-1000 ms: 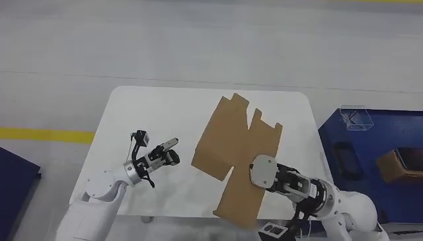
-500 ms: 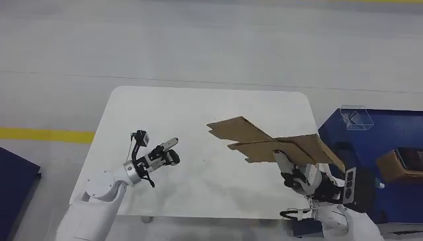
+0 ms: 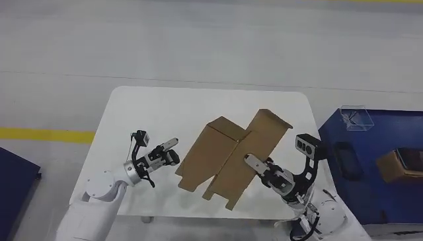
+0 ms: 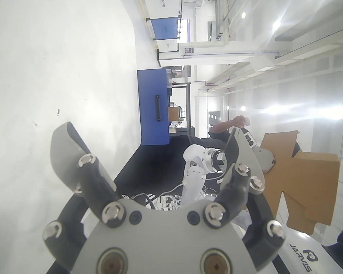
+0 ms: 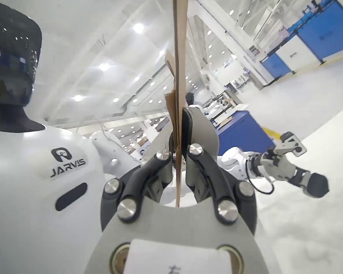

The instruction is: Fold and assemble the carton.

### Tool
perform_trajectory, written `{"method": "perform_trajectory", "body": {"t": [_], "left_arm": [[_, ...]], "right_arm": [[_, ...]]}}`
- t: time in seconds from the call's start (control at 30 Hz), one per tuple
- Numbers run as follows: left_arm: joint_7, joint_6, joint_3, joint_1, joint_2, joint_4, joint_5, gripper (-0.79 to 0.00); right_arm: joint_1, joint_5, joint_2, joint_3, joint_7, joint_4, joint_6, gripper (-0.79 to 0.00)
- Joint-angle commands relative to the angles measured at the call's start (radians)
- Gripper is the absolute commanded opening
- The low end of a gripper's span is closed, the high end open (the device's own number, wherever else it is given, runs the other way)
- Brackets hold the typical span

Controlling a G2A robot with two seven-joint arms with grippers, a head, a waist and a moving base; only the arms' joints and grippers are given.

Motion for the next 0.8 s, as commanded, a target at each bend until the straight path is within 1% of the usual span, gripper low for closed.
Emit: {"method": "perform_trajectory", "body": {"t": [0.0, 0.23, 0.27, 0.33, 0.43, 0.53, 0.57, 0.6, 0.63, 0.67, 0.73, 0.77], "left_arm": [[0.000, 0.000, 0.000, 0.000, 0.000, 0.000, 0.000, 0.000], [0.000, 0.000, 0.000, 0.000, 0.000, 0.000, 0.000, 0.000], [0.000, 0.000, 0.000, 0.000, 0.000, 0.000, 0.000, 0.000], [0.000, 0.000, 0.000, 0.000, 0.000, 0.000, 0.000, 0.000], [0.000, 0.000, 0.000, 0.000, 0.000, 0.000, 0.000, 0.000], [0.000, 0.000, 0.000, 0.000, 0.000, 0.000, 0.000, 0.000], [0.000, 0.000, 0.000, 0.000, 0.000, 0.000, 0.000, 0.000], [0.000, 0.000, 0.000, 0.000, 0.000, 0.000, 0.000, 0.000], [0.000, 0.000, 0.000, 0.000, 0.000, 0.000, 0.000, 0.000], [0.000, 0.000, 0.000, 0.000, 0.000, 0.000, 0.000, 0.000], [0.000, 0.000, 0.000, 0.000, 0.000, 0.000, 0.000, 0.000], [0.000, 0.000, 0.000, 0.000, 0.000, 0.000, 0.000, 0.000]], "right_arm": [[0.000, -0.024, 0.000, 0.000, -0.017, 0.000, -0.002, -0.785], [0.000, -0.024, 0.000, 0.000, -0.017, 0.000, -0.002, -0.785], [-0.005, -0.008, -0.001, -0.006, -0.025, -0.004, 0.014, -0.785], [-0.010, 0.090, -0.003, -0.019, -0.033, -0.026, 0.068, -0.785], [-0.006, 0.361, 0.000, -0.029, 0.028, -0.049, 0.184, -0.785], [0.002, 0.704, 0.003, -0.010, 0.129, -0.053, 0.355, -0.785], [0.007, 0.807, 0.005, 0.002, 0.168, -0.047, 0.431, -0.785], [0.008, 0.925, 0.006, 0.007, 0.201, -0.038, 0.530, -0.785], [0.017, 1.015, 0.007, 0.021, 0.224, -0.024, 0.620, -0.785], [0.025, 1.099, 0.009, 0.026, 0.235, -0.006, 0.732, -0.785], [0.038, 1.221, 0.013, 0.020, 0.204, 0.032, 0.977, -0.785], [0.042, 1.293, 0.014, 0.011, 0.202, 0.041, 1.082, -0.785]]}}
